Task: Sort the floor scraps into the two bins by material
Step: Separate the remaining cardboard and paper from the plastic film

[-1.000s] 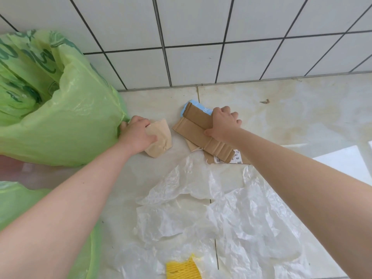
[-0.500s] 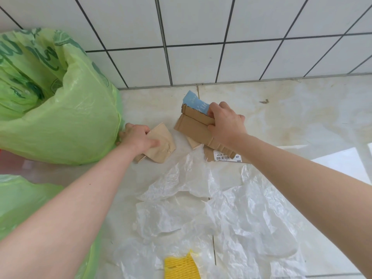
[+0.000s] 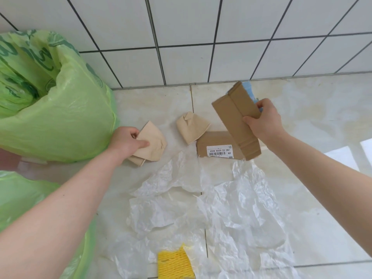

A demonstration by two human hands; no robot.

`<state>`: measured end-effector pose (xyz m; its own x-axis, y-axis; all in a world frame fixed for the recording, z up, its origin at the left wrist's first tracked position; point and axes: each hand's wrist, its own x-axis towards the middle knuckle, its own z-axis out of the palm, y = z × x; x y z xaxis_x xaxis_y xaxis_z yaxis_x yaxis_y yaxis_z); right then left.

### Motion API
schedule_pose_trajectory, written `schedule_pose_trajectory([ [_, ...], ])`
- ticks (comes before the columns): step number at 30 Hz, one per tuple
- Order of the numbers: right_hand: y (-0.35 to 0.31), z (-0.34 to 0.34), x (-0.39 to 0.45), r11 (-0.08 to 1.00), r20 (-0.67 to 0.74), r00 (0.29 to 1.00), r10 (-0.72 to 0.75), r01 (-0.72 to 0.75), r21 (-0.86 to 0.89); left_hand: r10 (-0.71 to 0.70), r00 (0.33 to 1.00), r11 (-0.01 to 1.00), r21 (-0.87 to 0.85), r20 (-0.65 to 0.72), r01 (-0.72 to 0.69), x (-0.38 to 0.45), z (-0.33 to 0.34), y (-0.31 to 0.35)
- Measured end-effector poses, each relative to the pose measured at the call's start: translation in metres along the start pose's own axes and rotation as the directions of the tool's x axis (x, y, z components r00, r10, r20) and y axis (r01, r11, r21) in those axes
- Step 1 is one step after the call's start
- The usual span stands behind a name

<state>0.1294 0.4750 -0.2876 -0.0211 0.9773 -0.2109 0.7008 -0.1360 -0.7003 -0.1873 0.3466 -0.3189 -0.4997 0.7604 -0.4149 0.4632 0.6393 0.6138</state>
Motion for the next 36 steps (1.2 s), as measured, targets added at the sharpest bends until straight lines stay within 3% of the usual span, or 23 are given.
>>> schedule_pose_trajectory([
  [5, 0.019, -0.01, -0.016, 0.994, 0.009, 0.998, 0.066, -0.067, 0.092, -0.045, 0.999, 0.964, -0.264, -0.03, 0.035, -0.009, -0.009, 0.011],
  [8, 0.023, -0.013, -0.026, 0.964, 0.117, 0.988, 0.106, -0.131, 0.233, -0.068, 0.998, 0.825, -0.563, 0.001, 0.057, -0.015, -0.01, 0.024],
  [10, 0.024, -0.013, -0.031, 0.97, 0.237, 0.969, 0.074, -0.125, 0.207, -0.08, 0.996, 0.72, -0.689, 0.033, 0.081, -0.017, -0.005, 0.034],
  [13, 0.026, -0.012, -0.04, 1.0, 0.382, 0.924, -0.017, 0.022, -0.01, -0.1, 0.988, 0.648, -0.746, 0.116, 0.153, -0.02, 0.013, 0.05],
  [16, 0.024, -0.012, -0.044, 0.964, 0.484, 0.873, -0.06, 0.176, -0.198, -0.102, 0.972, 0.666, -0.711, 0.214, 0.226, -0.023, 0.034, 0.068],
  [19, 0.019, -0.005, -0.033, 0.927, 0.506, 0.858, -0.084, 0.253, -0.276, -0.089, 0.966, 0.704, -0.671, 0.243, 0.234, -0.019, 0.05, 0.085],
  [24, 0.02, 0.016, -0.008, 0.8, 0.505, 0.856, -0.109, 0.378, -0.467, -0.046, 0.992, 0.833, -0.544, 0.116, 0.102, -0.006, 0.076, 0.106],
  [28, 0.021, 0.023, -0.006, 0.717, 0.479, 0.871, -0.106, 0.401, -0.57, 0.027, 0.999, 0.958, -0.285, -0.035, -0.036, -0.001, 0.091, 0.104],
  [32, 0.023, 0.029, -0.008, 0.717, 0.513, 0.857, -0.058, 0.393, -0.576, 0.001, 0.998, 0.998, 0.064, -0.064, 0.003, -0.004, 0.101, 0.096],
  [36, 0.023, 0.031, -0.007, 0.728, 0.512, 0.858, -0.036, 0.373, -0.575, -0.052, 0.998, 0.998, 0.02, -0.024, 0.052, -0.003, 0.105, 0.094],
])
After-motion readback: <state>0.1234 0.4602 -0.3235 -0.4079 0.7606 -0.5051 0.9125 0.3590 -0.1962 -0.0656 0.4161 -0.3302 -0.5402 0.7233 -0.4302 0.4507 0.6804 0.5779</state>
